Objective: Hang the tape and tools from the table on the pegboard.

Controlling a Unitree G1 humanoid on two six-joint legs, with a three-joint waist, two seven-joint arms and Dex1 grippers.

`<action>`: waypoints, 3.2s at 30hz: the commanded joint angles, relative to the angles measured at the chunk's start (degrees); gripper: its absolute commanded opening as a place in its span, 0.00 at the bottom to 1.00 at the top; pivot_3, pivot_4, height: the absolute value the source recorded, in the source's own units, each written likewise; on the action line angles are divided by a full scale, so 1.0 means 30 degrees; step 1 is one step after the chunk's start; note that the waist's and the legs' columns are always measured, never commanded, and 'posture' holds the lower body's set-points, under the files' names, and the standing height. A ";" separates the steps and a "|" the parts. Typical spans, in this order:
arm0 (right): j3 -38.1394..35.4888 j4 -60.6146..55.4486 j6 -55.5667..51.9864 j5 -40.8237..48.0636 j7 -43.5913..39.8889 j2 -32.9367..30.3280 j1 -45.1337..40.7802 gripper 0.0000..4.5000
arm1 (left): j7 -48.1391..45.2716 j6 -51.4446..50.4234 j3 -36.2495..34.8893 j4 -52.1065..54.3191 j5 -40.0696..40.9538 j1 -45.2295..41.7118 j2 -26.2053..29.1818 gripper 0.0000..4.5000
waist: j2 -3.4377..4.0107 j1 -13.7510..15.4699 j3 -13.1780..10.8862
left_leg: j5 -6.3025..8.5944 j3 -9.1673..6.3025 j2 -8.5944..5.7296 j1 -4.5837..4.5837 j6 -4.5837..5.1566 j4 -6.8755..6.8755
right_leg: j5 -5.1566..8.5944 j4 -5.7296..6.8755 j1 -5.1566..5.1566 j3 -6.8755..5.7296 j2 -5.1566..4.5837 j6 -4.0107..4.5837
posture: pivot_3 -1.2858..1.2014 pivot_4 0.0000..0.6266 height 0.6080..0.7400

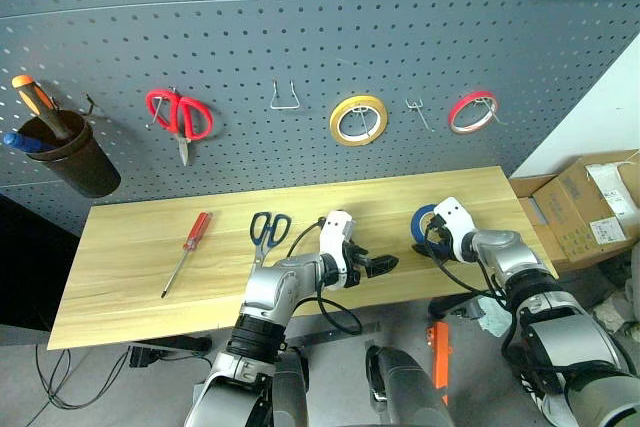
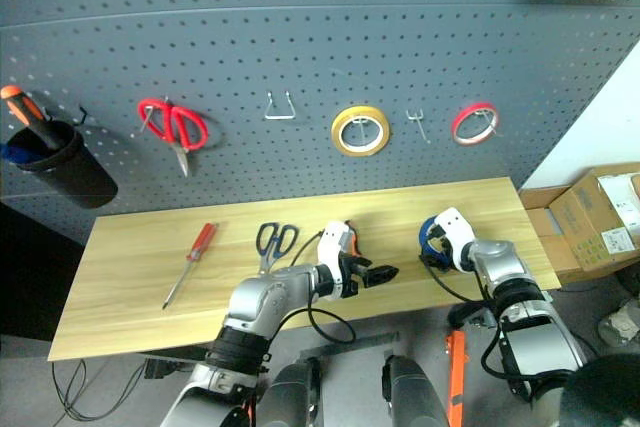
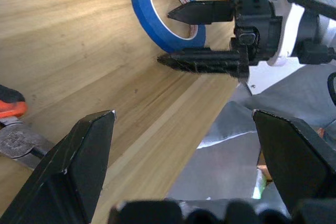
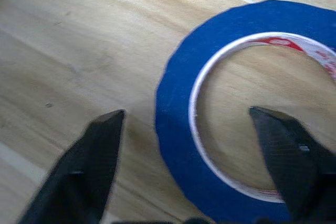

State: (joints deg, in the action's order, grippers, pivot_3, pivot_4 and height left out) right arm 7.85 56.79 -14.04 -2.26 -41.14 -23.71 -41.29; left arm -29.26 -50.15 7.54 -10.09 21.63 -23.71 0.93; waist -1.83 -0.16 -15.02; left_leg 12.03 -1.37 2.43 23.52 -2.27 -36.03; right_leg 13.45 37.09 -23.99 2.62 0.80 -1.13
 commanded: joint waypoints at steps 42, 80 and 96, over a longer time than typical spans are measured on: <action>0.0030 -1.2700 0.9432 -0.2540 0.8304 0.1448 0.4239 0.12 | -0.1052 -0.1994 -0.7325 0.4765 0.9123 -0.2704 0.3808 1.00 | -0.0269 -0.0528 0.2562 | -0.0078 -0.0012 -0.0025 0.0069 -0.0373 -0.0116 | -0.0139 -0.0018 -0.0003 0.0023 -0.0004 -0.0063 | 0.54 0.01 1.00; 0.1191 -1.9690 -0.9993 0.2282 0.4348 0.3098 0.7187 0.99 | 0.3908 0.2164 -0.3949 0.6003 0.2741 0.3859 0.3961 1.00 | -0.0071 -0.0362 0.2840 | -0.0101 0.0064 0.0010 -0.0357 -0.0336 -0.0062 | -0.0041 0.0217 0.0216 0.0136 0.0042 0.0157 | 0.56 0.19 1.00; 0.2090 -1.0650 -1.1624 0.1446 0.5890 0.5808 0.2259 0.99 | 0.5879 0.1853 -0.3660 0.8495 0.1753 0.8122 0.2679 1.00 | -0.0016 0.0437 0.1558 | -0.0057 0.0134 -0.0015 -0.0173 -0.0277 -0.0016 | -0.0014 0.0231 -0.0024 0.0261 0.0048 0.0042 | 0.59 0.35 1.00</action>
State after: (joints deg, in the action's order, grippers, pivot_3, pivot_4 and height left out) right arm 14.40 23.51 -51.12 2.95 -23.67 -6.22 -33.12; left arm -11.87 -44.74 -2.80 13.26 26.74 1.03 8.94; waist -1.88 1.15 -10.35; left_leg 11.90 -0.95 2.39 23.00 -3.04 -36.07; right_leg 13.43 37.77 -24.07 3.41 0.95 -1.01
